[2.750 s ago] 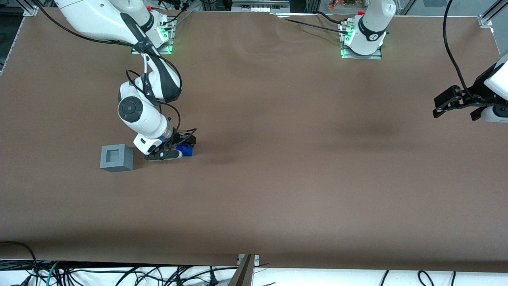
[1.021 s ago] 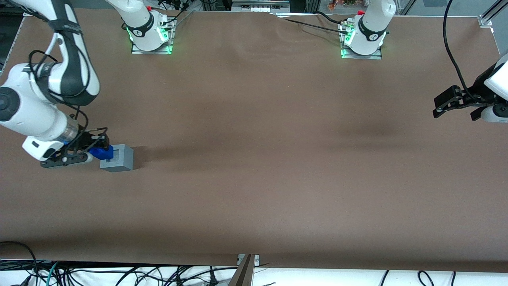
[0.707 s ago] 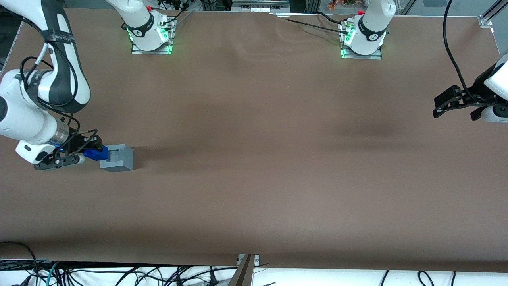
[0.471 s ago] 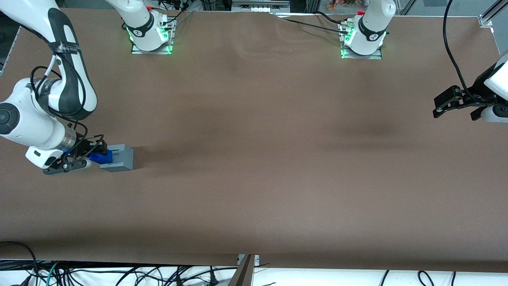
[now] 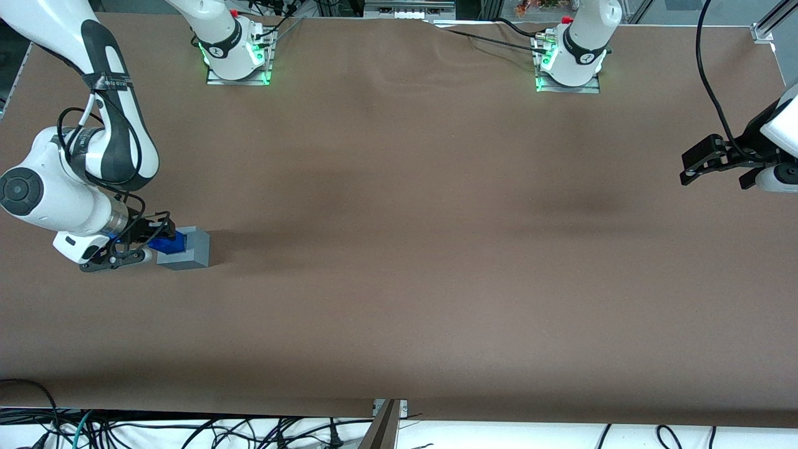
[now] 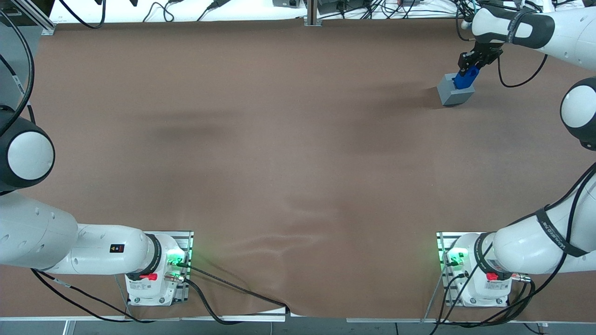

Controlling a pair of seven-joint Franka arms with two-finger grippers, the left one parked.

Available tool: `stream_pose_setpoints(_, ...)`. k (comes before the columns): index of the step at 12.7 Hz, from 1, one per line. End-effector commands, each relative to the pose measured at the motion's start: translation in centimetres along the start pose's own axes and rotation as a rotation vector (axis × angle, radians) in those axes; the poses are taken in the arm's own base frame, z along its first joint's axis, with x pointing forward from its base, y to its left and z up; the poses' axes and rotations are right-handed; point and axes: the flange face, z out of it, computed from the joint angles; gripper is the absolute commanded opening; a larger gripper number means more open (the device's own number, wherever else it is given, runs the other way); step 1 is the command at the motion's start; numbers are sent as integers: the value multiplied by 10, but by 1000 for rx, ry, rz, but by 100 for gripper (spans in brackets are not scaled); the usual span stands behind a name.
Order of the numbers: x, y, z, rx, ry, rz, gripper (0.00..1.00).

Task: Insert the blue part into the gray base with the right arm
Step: 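Lower the blue block into the gray base's hollow center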

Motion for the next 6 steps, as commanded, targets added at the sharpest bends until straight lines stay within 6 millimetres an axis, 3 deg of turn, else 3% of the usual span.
stream_pose_setpoints(1,-7,-2,-1,20,3,-12,12)
stream_pose_setpoints(6,-6,-8,0,43,6,-3,12)
